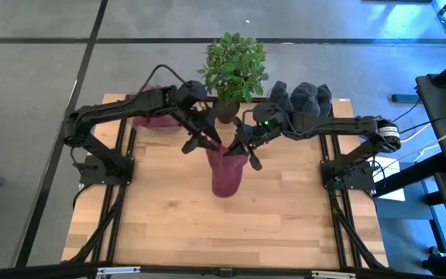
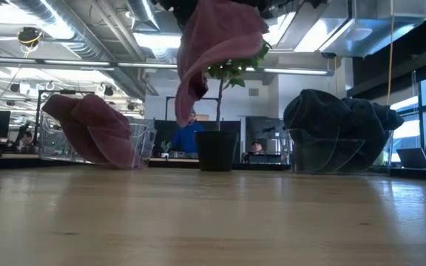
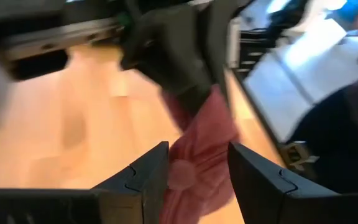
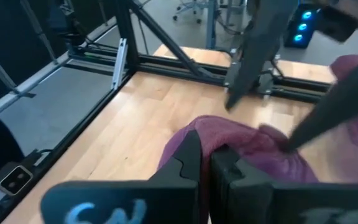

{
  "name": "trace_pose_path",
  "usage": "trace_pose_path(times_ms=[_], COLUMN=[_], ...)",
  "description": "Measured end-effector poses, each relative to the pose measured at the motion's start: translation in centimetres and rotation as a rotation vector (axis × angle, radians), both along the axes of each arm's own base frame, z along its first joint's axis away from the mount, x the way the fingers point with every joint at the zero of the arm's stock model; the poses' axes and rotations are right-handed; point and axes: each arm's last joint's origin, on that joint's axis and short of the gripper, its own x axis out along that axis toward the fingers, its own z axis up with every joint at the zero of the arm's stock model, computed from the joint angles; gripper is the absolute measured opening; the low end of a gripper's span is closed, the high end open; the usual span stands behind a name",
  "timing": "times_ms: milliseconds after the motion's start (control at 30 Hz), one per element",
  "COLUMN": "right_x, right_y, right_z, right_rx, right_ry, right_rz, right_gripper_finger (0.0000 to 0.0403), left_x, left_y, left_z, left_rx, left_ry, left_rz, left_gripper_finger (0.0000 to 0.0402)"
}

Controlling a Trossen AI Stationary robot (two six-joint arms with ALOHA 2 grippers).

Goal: Pick & Place hat
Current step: Put the red cap into the left transparent bin

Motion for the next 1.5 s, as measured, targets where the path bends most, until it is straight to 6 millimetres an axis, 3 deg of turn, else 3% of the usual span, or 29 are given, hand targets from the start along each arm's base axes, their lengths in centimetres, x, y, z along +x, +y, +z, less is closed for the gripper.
trace_pose_path(times_ms=[133, 533, 933, 1133, 1333, 1500], right_x=[0.1, 0.2, 0.2, 0.2, 0.2, 0.2], right_y=[0.0, 1.6, 1.6, 1.6, 1.6, 1.4], right_z=[-0.3, -0.3, -0.4, -0.4, -0.3, 0.5], right_rx=[0.007, 0.004, 0.013, 0.012, 0.007, -0.038], right_ry=[0.018, 0.017, 0.035, 0.034, 0.029, 0.027], right_rz=[0.004, 0.042, 0.019, 0.019, 0.011, -0.030], right_gripper_finger=[0.0004, 0.0004, 0.0004, 0.0006, 0.0007, 0.0005], left_x=[0.2, 1.1, 1.1, 0.9, 1.0, 1.0], left_y=[-0.1, 0.4, 0.3, -0.3, -0.5, -0.5], left_z=[-0.3, -1.4, -1.4, -1.2, -1.2, -1.2], left_rx=[-0.093, -0.116, -0.171, -0.285, -0.277, -0.300], left_ry=[0.000, 0.051, 0.090, 0.072, 0.070, 0.093], left_rz=[-0.085, -0.023, 0.009, -0.126, -0.124, -0.108], left_gripper_finger=[0.0159, 0.0157, 0.0158, 0.0198, 0.0259, 0.0282])
